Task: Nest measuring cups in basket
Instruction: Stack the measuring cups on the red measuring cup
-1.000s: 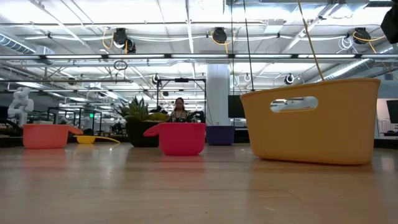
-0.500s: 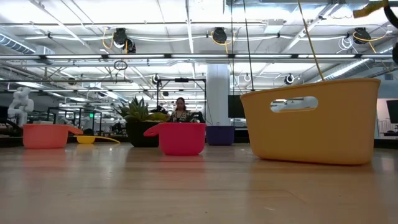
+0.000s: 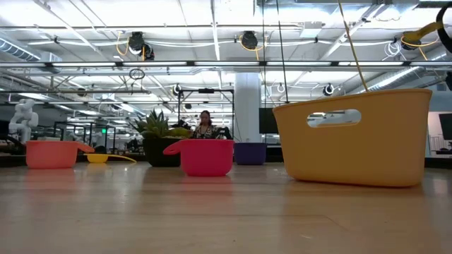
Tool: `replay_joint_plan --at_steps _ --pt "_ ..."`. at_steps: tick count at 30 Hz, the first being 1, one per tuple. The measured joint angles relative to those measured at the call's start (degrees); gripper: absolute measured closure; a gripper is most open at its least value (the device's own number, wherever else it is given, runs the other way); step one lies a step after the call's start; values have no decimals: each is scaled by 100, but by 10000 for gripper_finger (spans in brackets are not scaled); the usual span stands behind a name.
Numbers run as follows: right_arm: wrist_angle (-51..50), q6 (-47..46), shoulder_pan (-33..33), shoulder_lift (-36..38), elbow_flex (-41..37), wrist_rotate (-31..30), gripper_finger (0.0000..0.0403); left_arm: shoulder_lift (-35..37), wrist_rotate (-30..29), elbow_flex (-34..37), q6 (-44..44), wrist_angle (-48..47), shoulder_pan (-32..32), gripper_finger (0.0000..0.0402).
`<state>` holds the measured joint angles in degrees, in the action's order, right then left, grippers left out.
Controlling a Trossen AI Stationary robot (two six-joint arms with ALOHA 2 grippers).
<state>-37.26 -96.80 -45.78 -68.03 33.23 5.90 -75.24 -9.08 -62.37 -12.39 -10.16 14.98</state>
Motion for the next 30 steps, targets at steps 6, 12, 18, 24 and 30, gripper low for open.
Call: replay_joint_plan --at_steps 6,12,18,24,30 --pt "11 289 0 0 -2 -7 391 0 -48 0 112 -75 -2 309" --pt "-517 449 0 -9 120 -339 393 0 -161 0 252 -201 15 309" --pt "-2720 923 7 -13 1268 -1064 393 0 -168 0 258 -206 104 309" --pt "-4462 1269 2 -92 2672 -1776 393 0 -331 0 540 -177 119 309" --pt "-5070 2830 152 -620 3974 -2912 393 0 -367 0 774 1 119 309"
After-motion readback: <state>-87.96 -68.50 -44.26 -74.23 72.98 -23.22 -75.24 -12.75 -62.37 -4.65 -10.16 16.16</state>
